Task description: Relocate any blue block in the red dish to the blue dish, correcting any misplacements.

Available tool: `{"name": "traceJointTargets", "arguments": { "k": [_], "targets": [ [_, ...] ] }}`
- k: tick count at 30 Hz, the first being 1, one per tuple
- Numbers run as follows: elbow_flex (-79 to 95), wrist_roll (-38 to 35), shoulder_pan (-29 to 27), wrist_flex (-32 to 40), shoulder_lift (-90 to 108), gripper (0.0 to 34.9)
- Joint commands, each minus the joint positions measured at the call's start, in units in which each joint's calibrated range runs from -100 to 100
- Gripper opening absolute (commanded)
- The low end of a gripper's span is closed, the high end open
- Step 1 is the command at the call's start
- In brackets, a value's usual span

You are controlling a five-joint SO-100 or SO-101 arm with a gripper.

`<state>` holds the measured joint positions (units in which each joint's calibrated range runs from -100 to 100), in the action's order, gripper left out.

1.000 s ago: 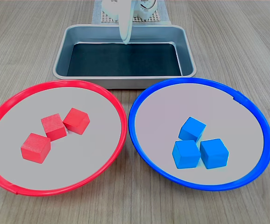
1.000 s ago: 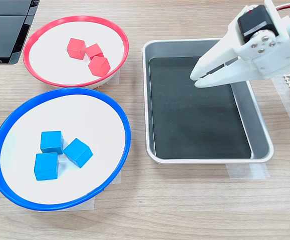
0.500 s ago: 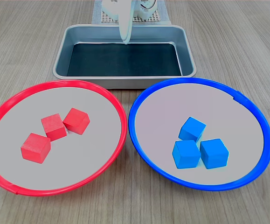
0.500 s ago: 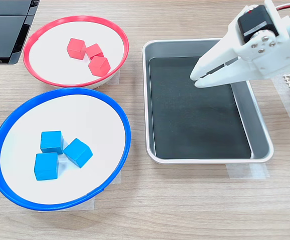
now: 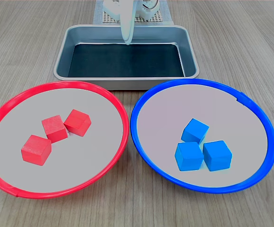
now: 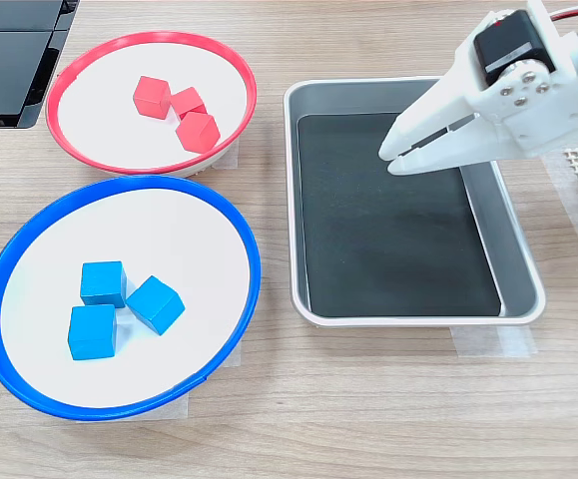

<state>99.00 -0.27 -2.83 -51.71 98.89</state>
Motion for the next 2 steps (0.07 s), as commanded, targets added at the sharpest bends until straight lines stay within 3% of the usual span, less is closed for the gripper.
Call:
{"name": "traceJointTargets", "arguments": {
  "k": [1,2],
  "targets": [
    [-0.19,-0.15,0.15,0.00,0.08,0.3],
    [-0.19,-0.15,0.15,0.00,0.08,0.3]
  ]
}}
